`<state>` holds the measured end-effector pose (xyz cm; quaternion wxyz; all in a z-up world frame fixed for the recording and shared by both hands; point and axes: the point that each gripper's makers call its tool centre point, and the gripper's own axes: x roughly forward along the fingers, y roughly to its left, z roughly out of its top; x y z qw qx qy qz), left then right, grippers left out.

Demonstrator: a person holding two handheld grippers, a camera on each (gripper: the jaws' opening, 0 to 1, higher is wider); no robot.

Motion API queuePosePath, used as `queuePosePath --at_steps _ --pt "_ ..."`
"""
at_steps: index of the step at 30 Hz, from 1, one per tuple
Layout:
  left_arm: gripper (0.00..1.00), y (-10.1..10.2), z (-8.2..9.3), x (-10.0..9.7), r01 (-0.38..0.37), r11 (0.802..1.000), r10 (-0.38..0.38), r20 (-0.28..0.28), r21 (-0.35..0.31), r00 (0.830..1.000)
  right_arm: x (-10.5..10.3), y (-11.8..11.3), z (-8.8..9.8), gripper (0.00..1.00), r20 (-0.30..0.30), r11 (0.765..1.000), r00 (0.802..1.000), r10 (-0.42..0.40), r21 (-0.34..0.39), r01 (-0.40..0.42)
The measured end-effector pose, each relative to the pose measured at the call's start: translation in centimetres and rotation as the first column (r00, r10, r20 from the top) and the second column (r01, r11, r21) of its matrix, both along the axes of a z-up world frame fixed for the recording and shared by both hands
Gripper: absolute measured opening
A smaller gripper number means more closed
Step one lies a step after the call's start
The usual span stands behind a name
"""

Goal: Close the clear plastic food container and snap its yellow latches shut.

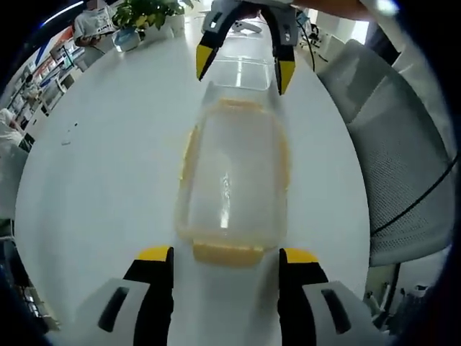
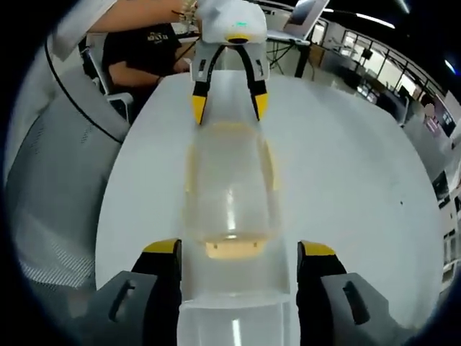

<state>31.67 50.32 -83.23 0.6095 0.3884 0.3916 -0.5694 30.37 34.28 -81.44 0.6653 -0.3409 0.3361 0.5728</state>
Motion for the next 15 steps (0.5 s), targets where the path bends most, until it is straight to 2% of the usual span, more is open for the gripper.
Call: queuePosePath --at_steps 7,9,15 --pt "0.52 -0.1 -0.4 0.2 0.018 1.0 -0.018 -0.003 0.006 1.0 0.3 0.1 -0.9 0.58 -0.001 1.0 1.0 0.011 -0.021 -0.011" --pt "0.49 -0.1 -0.4 0.4 0.036 0.999 -0.037 0.013 0.011 0.999 0.3 0.2 -1.1 0.58 -0.003 1.0 1.0 0.013 -0.025 -0.013" --pt "0.47 0.0 -0.5 0.3 0.044 0.999 -0.044 -0.003 0.011 0.999 0.4 0.4 -2.0 0.55 -0.001 0.998 0.999 0.036 -0.05 -0.036"
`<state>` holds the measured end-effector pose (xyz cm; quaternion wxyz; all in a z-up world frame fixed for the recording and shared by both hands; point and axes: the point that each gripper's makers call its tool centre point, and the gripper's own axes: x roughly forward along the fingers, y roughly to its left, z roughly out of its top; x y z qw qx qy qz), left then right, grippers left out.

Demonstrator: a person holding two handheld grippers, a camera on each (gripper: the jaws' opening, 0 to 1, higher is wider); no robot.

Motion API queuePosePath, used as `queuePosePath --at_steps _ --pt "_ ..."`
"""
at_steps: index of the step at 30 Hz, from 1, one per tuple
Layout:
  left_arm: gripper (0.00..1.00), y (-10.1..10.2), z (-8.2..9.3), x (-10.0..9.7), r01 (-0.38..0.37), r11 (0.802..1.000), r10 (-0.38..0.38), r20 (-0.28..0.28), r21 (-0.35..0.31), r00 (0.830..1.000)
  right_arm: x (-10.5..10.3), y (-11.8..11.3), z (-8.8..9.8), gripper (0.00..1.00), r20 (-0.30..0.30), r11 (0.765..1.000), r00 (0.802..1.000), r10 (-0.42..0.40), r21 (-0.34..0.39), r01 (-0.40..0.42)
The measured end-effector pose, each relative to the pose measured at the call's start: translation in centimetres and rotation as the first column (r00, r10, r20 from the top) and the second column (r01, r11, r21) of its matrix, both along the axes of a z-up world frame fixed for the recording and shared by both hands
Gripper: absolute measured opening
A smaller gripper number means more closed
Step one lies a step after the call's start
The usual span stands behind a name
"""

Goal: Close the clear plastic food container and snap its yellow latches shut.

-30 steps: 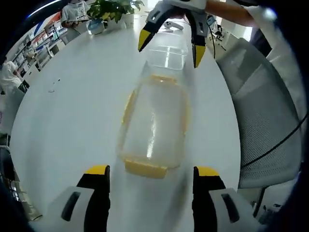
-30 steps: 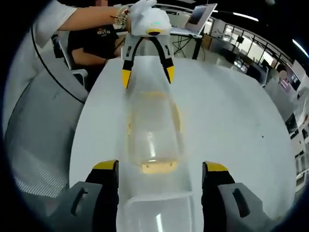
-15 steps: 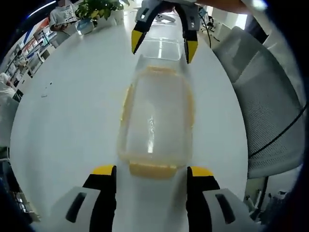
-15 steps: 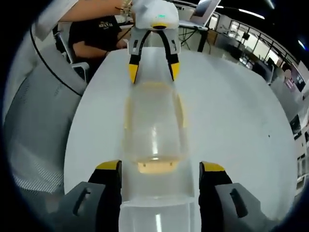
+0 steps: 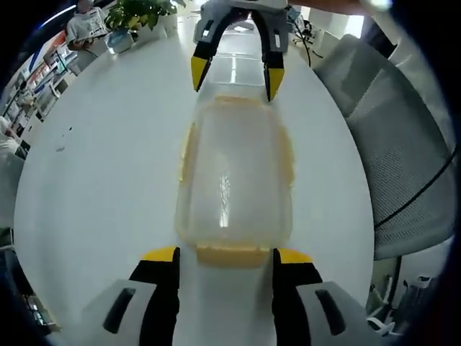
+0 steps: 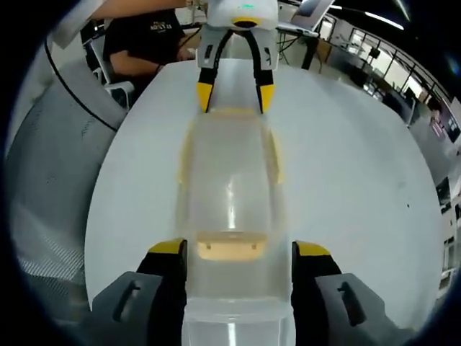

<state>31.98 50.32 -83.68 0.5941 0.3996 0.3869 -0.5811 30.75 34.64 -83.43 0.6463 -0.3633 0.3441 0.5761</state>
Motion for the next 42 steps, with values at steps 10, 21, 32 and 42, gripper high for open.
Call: queuePosePath --at_steps 10,21,32,42 --pt "0.44 0.01 -0.17 0.01 0.007 1.0 -0.007 -0.017 0.007 1.0 0.01 -0.09 -0.22 0.46 -0.015 0.999 1.0 0.028 -0.017 -0.028" --pt "0.39 0.0 -0.55 -0.43 0.022 1.0 -0.021 -0.038 0.021 0.999 -0.54 0.09 -0.49 0.36 -0.033 0.997 0.998 0.06 -0.044 -0.062" --pt "0.36 0.07 -0.64 -0.54 0.02 1.0 -0.019 -0.047 0.021 0.999 -0.4 0.04 -0.55 0.36 -0.03 0.996 0.998 0.062 -0.059 -0.064" --pt "0.35 0.1 -0.68 -0.68 0.003 0.999 -0.001 -0.062 0.046 0.998 -0.4 0.01 -0.6 0.36 -0.032 0.996 0.998 0.062 -0.067 -0.064"
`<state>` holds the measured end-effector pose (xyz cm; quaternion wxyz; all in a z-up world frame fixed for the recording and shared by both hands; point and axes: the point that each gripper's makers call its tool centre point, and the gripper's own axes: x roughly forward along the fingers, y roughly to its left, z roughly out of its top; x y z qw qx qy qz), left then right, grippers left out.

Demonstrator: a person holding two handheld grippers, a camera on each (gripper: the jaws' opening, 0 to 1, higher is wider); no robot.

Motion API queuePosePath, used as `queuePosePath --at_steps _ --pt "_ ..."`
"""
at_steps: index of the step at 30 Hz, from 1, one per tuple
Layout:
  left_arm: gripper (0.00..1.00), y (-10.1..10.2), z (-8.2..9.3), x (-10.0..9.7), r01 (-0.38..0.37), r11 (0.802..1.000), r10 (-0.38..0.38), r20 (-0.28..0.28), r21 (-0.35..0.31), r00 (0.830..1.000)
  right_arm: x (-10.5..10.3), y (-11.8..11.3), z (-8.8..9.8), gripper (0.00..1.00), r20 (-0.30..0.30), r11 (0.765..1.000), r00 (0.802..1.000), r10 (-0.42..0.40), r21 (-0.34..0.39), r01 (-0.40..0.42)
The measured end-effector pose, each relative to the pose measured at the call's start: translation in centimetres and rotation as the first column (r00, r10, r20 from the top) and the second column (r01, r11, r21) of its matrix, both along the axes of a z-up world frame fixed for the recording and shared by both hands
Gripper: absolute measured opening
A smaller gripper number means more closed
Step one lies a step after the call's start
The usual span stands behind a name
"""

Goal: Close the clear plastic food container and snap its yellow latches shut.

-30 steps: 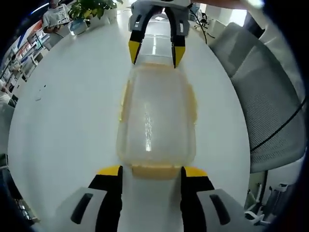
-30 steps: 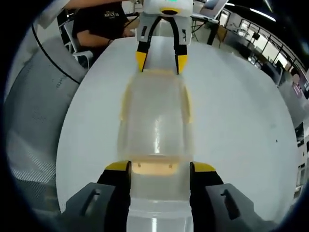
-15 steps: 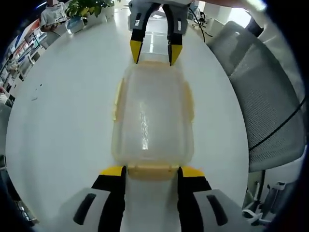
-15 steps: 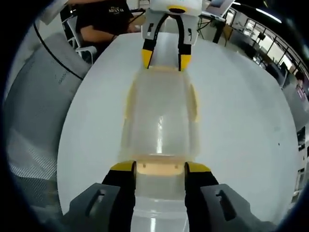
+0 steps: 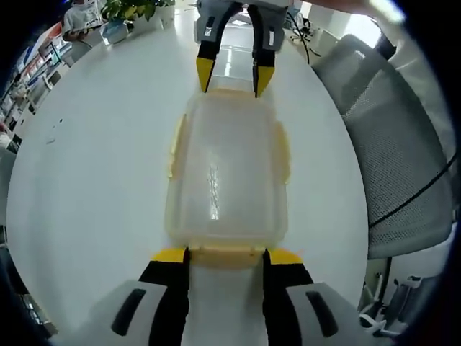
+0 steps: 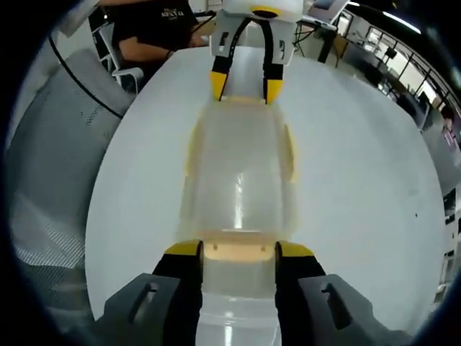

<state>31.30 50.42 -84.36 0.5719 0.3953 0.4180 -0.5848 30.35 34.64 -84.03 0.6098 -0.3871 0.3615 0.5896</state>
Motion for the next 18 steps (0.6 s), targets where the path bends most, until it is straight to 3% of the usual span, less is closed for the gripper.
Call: queuePosePath --at_steps 18 --pt "0.33 -0.04 0.05 0.03 0.004 1.0 -0.004 -0.001 0.017 1.0 0.1 0.01 0.0 0.34 -0.009 0.999 1.0 -0.014 -0.029 0.013"
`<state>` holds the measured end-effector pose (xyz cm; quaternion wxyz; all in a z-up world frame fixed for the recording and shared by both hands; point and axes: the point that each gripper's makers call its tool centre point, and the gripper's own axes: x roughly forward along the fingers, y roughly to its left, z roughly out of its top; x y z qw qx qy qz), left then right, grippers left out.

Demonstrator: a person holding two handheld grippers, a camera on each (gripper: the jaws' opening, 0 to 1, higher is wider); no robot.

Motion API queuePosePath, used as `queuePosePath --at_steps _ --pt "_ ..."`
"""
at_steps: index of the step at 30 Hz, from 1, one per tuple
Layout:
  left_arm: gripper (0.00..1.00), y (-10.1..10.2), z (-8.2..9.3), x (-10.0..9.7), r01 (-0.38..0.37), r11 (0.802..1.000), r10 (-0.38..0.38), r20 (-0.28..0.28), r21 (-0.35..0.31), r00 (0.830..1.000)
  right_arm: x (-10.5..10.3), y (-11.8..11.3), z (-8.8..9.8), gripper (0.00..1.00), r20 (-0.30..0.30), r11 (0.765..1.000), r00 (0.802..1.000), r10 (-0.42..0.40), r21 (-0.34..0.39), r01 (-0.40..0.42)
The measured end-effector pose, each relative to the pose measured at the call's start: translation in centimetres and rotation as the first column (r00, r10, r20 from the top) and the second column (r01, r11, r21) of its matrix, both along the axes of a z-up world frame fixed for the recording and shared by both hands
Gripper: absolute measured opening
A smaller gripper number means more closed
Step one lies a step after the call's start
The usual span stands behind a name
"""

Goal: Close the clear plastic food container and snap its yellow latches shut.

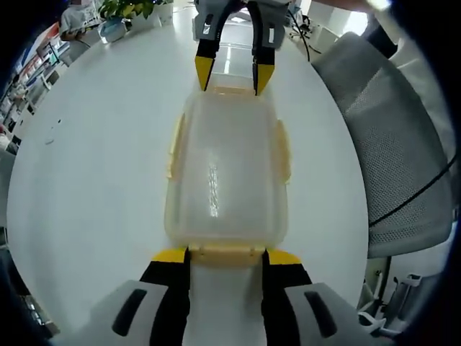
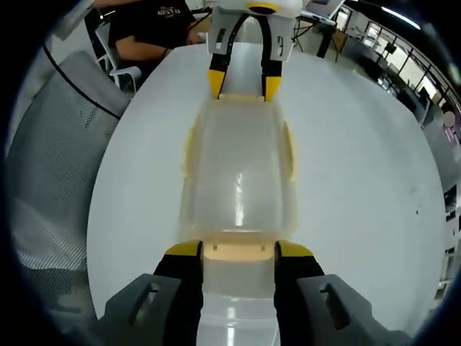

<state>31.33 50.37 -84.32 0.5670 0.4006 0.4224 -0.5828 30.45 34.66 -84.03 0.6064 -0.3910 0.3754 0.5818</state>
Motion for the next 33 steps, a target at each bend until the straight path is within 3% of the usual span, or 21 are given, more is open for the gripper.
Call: queuePosePath --at_steps 18,33 --pt "0.33 0.6 0.6 -0.1 -0.019 1.0 0.019 0.0 0.011 1.0 0.0 0.5 0.5 0.34 -0.004 1.0 1.0 0.003 0.01 -0.003" --pt "0.34 1.2 2.6 0.0 -0.034 0.999 0.034 0.022 0.002 0.999 0.1 1.1 2.9 0.34 0.018 0.999 1.0 0.015 0.039 -0.016"
